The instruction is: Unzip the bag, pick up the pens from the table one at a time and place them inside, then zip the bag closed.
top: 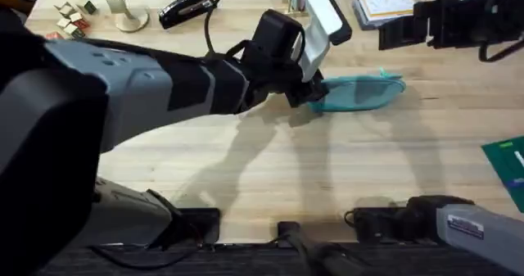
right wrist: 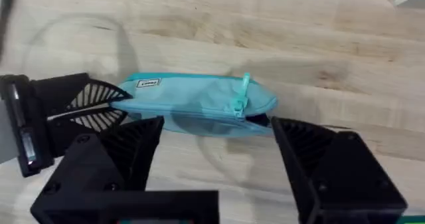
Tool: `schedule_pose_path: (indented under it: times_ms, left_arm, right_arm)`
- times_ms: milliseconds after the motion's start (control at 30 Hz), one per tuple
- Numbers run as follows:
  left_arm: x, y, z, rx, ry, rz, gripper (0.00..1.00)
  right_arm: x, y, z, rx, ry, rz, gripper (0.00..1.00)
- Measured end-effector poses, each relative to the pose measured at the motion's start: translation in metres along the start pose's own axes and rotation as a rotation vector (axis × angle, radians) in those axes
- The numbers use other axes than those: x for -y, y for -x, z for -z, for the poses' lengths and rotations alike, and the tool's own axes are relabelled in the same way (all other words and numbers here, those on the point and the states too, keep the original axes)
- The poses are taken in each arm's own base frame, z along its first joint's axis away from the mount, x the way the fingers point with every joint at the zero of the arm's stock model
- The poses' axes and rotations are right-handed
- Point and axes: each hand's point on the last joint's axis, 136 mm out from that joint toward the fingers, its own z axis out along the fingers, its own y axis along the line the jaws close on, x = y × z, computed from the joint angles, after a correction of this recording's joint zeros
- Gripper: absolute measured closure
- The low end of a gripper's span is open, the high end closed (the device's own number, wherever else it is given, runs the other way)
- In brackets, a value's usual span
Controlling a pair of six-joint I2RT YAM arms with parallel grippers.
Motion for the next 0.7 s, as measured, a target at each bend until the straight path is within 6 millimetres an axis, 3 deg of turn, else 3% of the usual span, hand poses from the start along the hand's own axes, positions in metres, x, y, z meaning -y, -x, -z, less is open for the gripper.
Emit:
schedule_pose_path:
  times_ms: [367, 700]
  left_arm:
    - [0.000, 0.000, 0.000, 0.000, 0.000, 0.000, 0.958]
    - [0.000, 0.000, 0.000, 0.000, 0.000, 0.000, 0.958]
  right_arm:
    - [0.021, -0.008, -0.041, -0.117, -0.032, -0.058, 0.005]
    - [0.025, -0.021, -0.081, -0.231, -0.022, -0.069, 0.005]
